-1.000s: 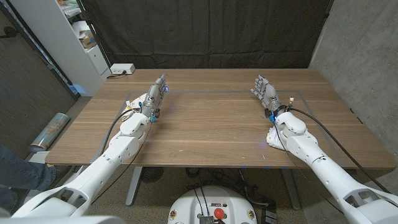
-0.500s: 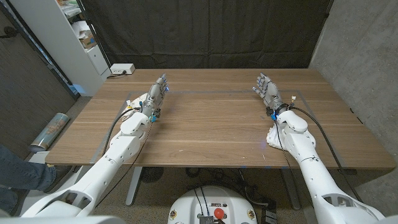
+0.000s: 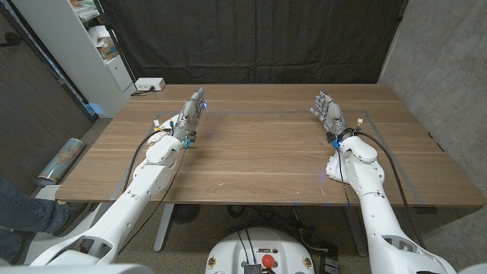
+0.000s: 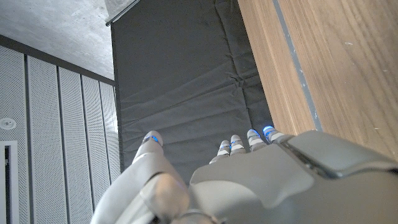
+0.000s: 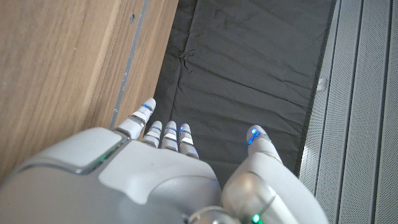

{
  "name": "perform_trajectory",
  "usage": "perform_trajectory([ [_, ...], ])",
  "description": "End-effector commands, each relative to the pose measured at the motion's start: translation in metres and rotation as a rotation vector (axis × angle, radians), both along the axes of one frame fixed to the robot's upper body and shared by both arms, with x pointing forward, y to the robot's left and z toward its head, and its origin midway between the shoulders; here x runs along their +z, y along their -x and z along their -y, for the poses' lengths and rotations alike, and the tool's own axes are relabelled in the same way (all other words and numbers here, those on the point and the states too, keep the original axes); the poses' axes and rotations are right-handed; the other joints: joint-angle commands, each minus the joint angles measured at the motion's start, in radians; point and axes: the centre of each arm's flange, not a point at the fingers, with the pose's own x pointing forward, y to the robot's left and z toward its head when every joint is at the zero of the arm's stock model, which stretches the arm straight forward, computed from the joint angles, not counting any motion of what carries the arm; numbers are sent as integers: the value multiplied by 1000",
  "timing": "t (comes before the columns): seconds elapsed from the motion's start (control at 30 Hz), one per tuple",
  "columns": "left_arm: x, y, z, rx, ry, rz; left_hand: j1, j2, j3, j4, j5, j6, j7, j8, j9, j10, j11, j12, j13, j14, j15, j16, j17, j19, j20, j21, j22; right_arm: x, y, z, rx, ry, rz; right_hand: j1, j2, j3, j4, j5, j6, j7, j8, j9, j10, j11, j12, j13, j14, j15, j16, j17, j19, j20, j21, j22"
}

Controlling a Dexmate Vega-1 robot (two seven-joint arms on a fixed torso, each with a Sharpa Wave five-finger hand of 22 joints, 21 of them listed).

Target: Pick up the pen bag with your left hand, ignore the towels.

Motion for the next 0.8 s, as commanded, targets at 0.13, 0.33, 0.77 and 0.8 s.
perform_trajectory([
  [0.13, -1, 18, -18, 38, -11, 25, 9, 7, 5, -3, 7, -47, 5, 1, 1, -35, 10, 5, 2, -71, 7, 1, 2, -54, -3, 3, 4, -2, 0, -1, 2, 15, -2, 5, 2, 0, 0, 7, 0, 7, 2, 5, 2, 5, 4, 2, 1, 3, 3, 2, 7, 1, 5, 4],
  [0.33, 0, 25, -25, 48, -10, 38, 10, 8, 5, -4, 7, -46, 6, 2, 2, -36, 6, 5, 2, -71, 5, 1, 2, -56, 0, 3, 4, 1, 0, -3, 7, 19, 0, 5, 2, -1, 0, 9, -1, 7, 2, 5, 1, 6, 4, 3, 1, 3, 2, 2, 6, 2, 5, 4],
  [0.77, 0, 33, -35, 96, -14, 46, 14, 10, 5, -7, 7, -45, 4, 2, 2, -37, 2, 6, 2, -71, 3, 1, 2, -60, 3, 2, 4, 0, -1, -5, 13, 25, -5, 4, 3, -3, 0, 13, -1, 7, 2, 5, 2, 5, 3, 3, 1, 4, 2, 1, 6, 2, 5, 4],
  [0.8, 1, 34, -36, 98, -15, 49, 15, 11, 5, -7, 7, -45, 5, 2, 2, -39, 4, 5, 2, -72, 3, 1, 2, -63, 4, 1, 4, 0, 0, -4, 12, 24, -5, 3, 3, -3, 0, 13, -1, 7, 2, 5, 1, 5, 3, 3, 1, 4, 2, 1, 6, 3, 5, 4],
])
